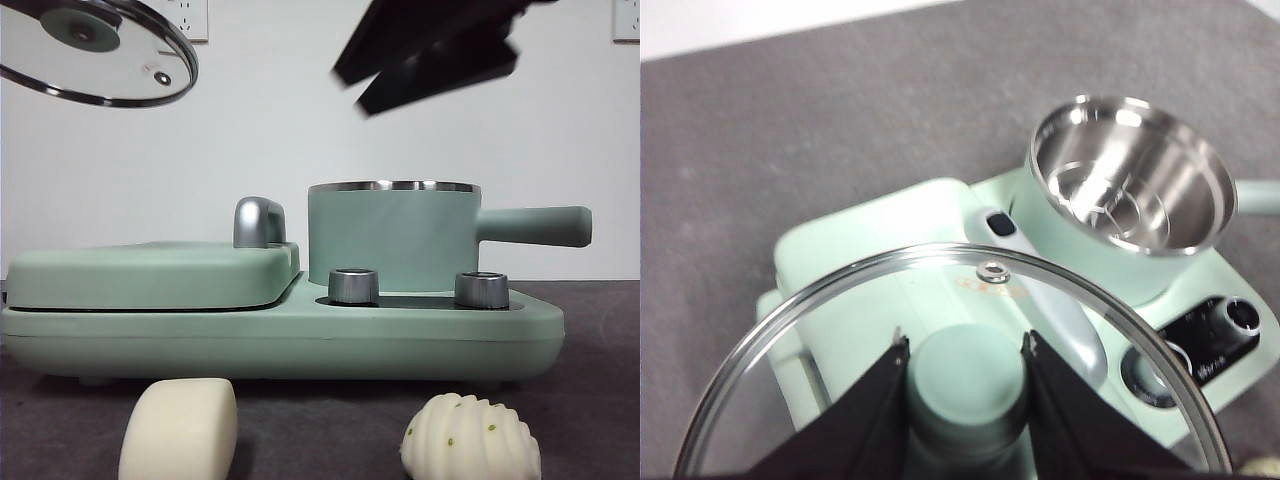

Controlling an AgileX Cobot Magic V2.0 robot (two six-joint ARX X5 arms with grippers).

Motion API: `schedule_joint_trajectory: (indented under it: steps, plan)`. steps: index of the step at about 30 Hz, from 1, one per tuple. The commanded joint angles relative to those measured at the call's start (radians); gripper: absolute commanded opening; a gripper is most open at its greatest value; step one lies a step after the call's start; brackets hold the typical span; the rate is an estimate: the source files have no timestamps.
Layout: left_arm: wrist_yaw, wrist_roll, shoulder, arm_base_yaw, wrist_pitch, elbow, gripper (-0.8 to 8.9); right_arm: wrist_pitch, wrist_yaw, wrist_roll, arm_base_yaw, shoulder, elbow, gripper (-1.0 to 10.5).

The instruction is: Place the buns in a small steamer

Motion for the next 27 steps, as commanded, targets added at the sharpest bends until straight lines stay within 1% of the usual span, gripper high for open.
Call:
schedule_joint_trajectory:
  steps: [1, 4, 8, 11, 15, 17, 25, 27]
  plan:
    - [-0.001, -0.009, -0.009, 0.011, 0.033, 0.019, 0.11, 0.013, 0.019, -0.042, 0.063, 0.063, 0.018, 3.2]
    - [-0.002, -0.010, -0.009, 0.025, 0.033, 0.019, 0.11, 0.041, 0.048, -0.048, 0.117, 0.125, 0.018, 3.3]
    - [-0.002, -0.009, -0.009, 0.034, 0.033, 0.019, 0.11, 0.114, 0.058, -0.048, 0.176, 0.220, 0.018, 3.3]
    - [-0.002, -0.008, -0.009, 0.040, 0.034, 0.019, 0.11, 0.165, 0.115, -0.048, 0.211, 0.289, 0.018, 3.5]
    - [-0.002, -0.008, -0.009, 0.050, 0.035, 0.019, 0.11, 0.209, 0.140, -0.048, 0.230, 0.370, 0.018, 4.2]
    - [-0.002, -0.008, -0.009, 0.051, 0.040, 0.019, 0.11, 0.222, 0.152, -0.048, 0.237, 0.407, 0.018, 4.2]
    - [-0.002, -0.008, -0.009, 0.051, 0.073, 0.019, 0.11, 0.265, 0.149, -0.044, 0.246, 0.511, 0.018, 4.2]
    - [-0.002, -0.008, -0.009, 0.051, 0.072, 0.019, 0.11, 0.266, 0.150, -0.043, 0.249, 0.533, 0.018, 4.0]
